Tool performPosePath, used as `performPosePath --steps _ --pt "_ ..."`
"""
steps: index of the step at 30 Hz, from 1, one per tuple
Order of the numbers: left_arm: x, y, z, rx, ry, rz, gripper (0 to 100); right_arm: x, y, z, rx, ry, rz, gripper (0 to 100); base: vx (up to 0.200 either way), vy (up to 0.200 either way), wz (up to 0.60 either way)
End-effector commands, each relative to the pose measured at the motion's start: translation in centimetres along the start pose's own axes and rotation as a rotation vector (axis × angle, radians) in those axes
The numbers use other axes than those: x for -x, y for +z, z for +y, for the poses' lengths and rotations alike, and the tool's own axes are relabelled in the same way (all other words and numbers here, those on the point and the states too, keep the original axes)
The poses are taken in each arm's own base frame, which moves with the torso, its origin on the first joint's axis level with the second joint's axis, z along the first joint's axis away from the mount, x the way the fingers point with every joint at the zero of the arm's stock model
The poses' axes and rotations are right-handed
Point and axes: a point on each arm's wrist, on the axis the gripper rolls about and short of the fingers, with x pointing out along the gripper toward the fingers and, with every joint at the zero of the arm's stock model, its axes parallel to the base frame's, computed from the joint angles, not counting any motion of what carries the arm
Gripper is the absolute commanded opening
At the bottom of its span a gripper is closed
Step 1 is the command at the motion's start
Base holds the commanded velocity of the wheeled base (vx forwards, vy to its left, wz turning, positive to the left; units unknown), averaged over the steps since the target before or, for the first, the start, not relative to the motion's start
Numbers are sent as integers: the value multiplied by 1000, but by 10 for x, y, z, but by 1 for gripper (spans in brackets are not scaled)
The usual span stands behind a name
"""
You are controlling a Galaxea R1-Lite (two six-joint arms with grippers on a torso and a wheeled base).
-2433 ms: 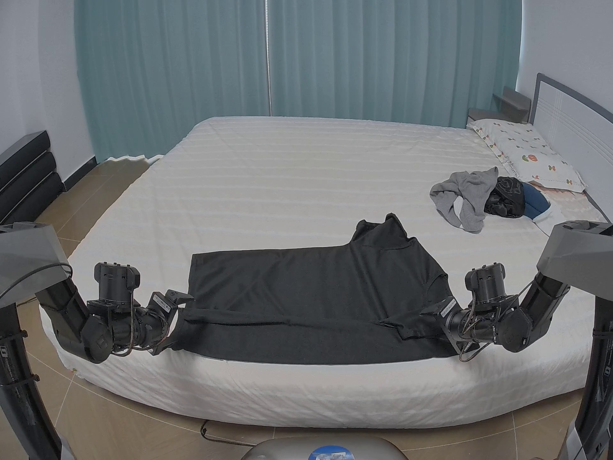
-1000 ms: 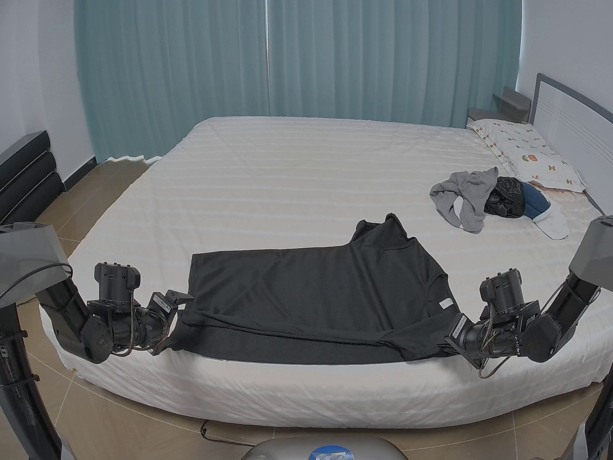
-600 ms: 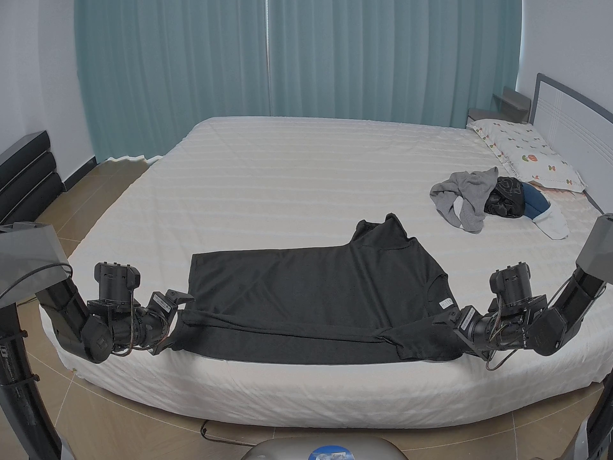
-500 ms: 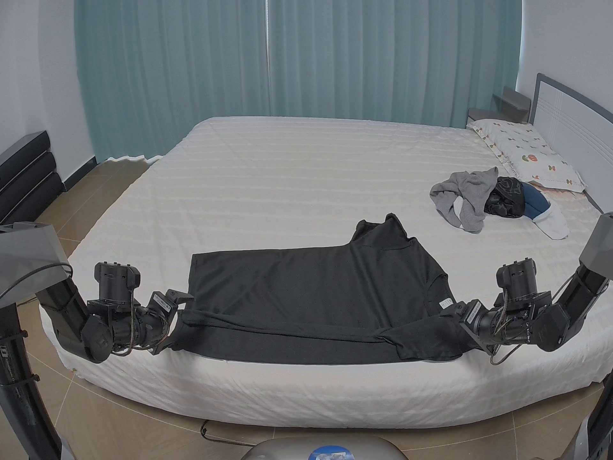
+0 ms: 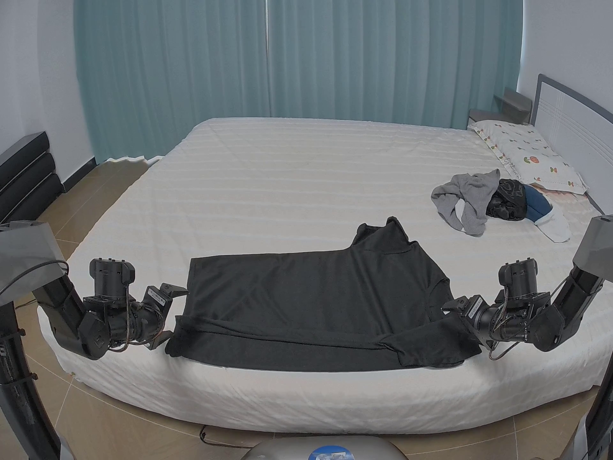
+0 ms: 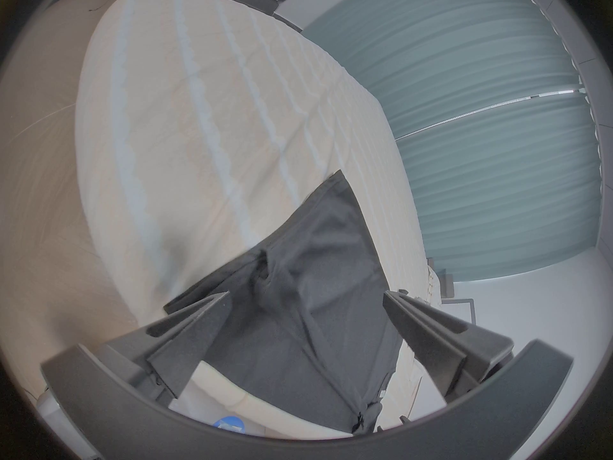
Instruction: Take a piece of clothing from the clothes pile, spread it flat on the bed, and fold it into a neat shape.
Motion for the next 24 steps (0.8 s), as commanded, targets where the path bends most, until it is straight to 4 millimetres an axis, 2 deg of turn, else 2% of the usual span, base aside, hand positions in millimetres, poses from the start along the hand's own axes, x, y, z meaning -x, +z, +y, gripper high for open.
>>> performPosePath --steps 1,4,8,10,15,18,24 --pt "1 0 0 -8 2 -9 100 3 0 4 -5 18 -4 100 0 0 0" --pt "4 1 -4 -11 -11 -16 100 11 -5 14 -10 58 13 100 0 0 0" --pt "10 1 -7 -15 -27 -18 100 17 -25 30 -16 124 107 100 0 0 0" --pt "11 1 -8 -15 -31 -16 100 16 -46 41 11 153 177 100 0 0 0" --pt "10 0 -5 -45 -22 -10 100 17 -78 57 83 189 262 100 0 0 0" --pt "11 -3 -5 -54 -21 -4 100 15 -95 62 118 196 301 100 0 0 0" --pt "12 -6 -7 -64 -21 7 100 7 -108 62 140 187 338 100 0 0 0"
